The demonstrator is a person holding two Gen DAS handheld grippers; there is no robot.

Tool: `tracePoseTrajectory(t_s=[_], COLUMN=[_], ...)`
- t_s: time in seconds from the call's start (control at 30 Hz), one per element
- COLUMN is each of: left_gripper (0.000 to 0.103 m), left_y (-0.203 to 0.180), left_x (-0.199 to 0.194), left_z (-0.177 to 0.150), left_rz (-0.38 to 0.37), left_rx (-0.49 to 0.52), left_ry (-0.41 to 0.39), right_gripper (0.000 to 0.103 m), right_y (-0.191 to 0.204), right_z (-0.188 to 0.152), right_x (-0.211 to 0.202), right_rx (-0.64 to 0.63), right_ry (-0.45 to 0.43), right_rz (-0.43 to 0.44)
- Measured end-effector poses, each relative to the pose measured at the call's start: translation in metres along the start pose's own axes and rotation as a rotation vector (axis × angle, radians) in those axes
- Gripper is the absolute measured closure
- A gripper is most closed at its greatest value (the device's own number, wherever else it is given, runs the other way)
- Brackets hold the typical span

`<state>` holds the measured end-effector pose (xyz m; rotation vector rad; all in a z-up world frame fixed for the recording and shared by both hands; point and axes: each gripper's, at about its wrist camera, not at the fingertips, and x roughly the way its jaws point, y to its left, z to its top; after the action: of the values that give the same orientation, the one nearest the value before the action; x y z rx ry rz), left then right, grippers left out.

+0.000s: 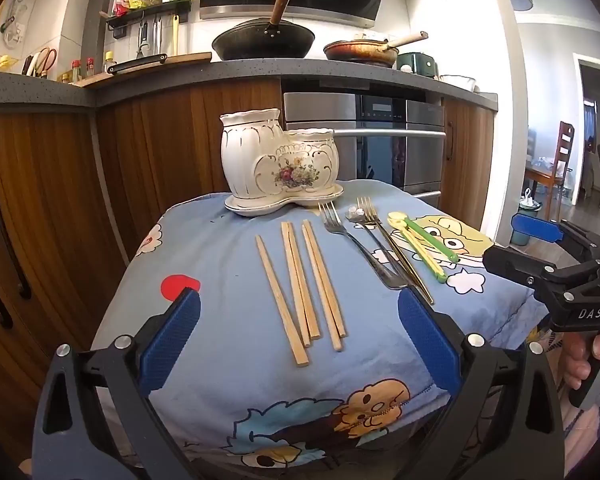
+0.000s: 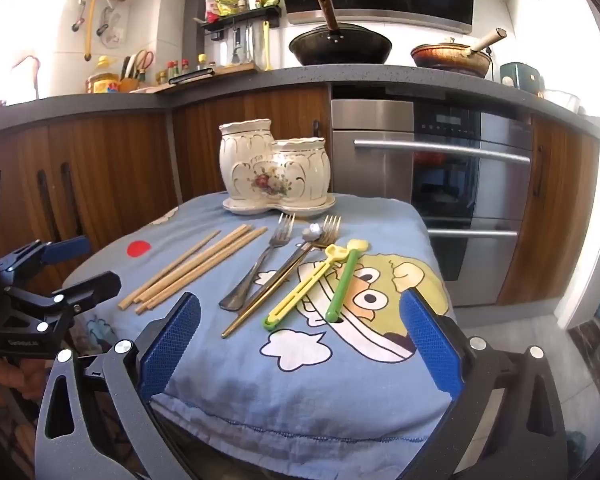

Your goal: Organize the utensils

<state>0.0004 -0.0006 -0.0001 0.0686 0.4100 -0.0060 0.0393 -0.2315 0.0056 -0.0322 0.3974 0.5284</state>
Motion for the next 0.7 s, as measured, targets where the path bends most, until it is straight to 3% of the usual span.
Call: tracePoseTrajectory(t_s=[0.7], left_gripper=[0.005], left_y=[-0.0025], left_x=[-0.0067], left_z=[0.0010], left_rz=[-0.001], left_rx=[0.003], left_ry=[-0.018], right_gripper=[0.004], right_y=[0.0007], right_z=[-0.0003], right_x=[0.0014], right_rx=[-0.003], right_ry=[0.004], right_rz=[0.000])
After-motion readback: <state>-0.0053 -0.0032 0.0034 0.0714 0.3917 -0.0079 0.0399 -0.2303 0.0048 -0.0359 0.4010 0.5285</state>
